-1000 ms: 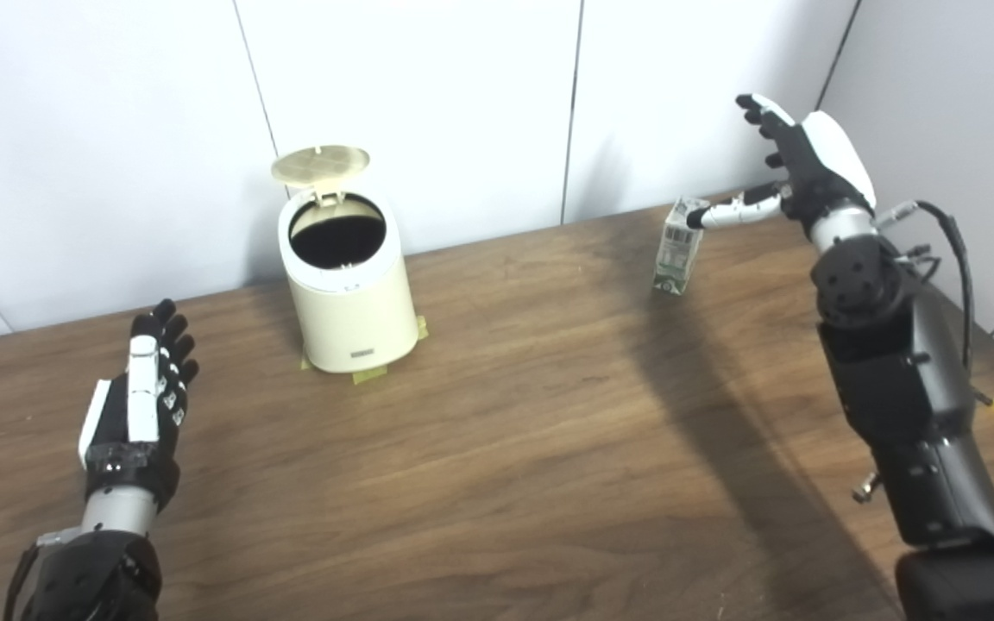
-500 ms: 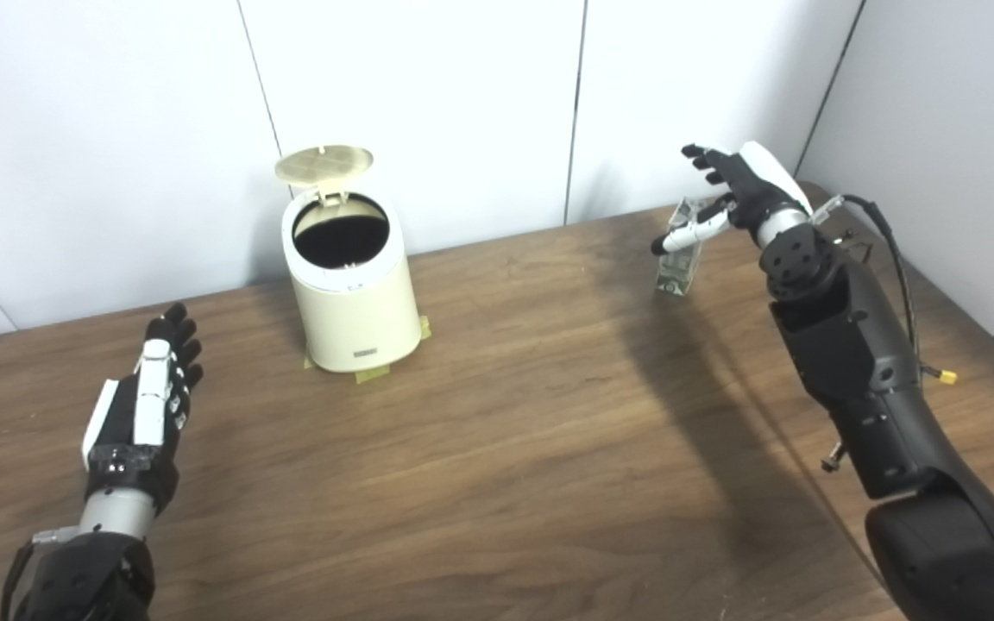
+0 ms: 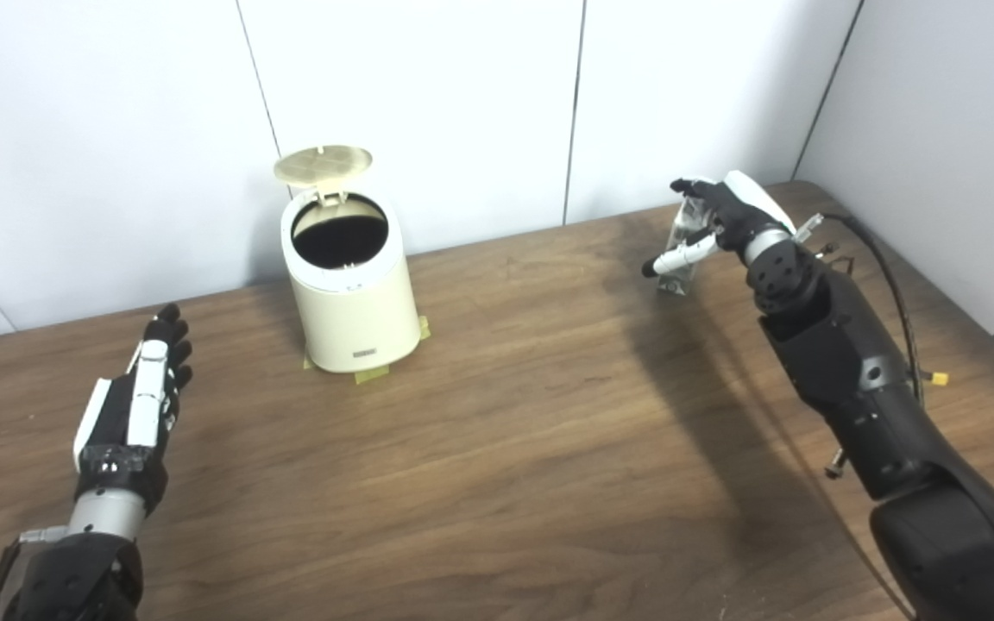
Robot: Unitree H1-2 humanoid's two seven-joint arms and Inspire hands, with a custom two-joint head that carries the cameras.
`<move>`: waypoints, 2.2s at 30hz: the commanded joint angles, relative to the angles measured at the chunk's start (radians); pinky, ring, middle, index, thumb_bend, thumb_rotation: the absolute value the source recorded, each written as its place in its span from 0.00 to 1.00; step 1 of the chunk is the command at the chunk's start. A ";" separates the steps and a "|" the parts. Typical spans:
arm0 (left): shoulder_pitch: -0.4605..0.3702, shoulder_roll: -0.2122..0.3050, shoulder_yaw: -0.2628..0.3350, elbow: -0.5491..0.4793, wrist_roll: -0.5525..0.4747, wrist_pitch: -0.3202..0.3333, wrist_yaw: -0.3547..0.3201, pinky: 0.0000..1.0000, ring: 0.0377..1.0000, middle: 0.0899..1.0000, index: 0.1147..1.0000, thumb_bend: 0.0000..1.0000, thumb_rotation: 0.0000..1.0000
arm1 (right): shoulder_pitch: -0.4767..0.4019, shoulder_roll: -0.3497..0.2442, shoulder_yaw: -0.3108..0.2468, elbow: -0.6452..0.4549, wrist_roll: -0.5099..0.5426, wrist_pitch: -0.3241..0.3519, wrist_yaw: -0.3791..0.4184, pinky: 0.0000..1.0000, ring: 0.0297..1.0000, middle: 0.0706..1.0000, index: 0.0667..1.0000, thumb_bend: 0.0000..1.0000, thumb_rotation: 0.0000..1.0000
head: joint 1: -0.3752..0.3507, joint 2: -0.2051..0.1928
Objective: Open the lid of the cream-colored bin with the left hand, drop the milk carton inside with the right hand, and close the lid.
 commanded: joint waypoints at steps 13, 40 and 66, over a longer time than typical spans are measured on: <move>-0.034 0.014 -0.009 -0.045 0.012 -0.021 0.007 1.00 1.00 1.00 1.00 0.55 1.00 | -0.051 -0.030 -0.012 0.042 0.048 -0.031 -0.104 0.72 0.84 0.88 0.85 0.85 0.16 | 0.004 0.004; -0.020 0.008 -0.003 -0.036 -0.011 -0.032 -0.003 1.00 1.00 1.00 1.00 0.52 1.00 | -0.053 0.025 -0.010 0.193 0.085 -0.281 -0.386 0.44 0.43 0.43 0.46 0.52 0.00 | 0.008 0.014; -0.006 0.006 -0.016 -0.044 0.005 -0.034 -0.001 0.99 1.00 1.00 1.00 0.55 1.00 | -0.008 0.061 0.035 -0.219 0.021 -0.335 -0.365 0.37 0.37 0.48 0.47 0.52 0.00 | 0.090 0.004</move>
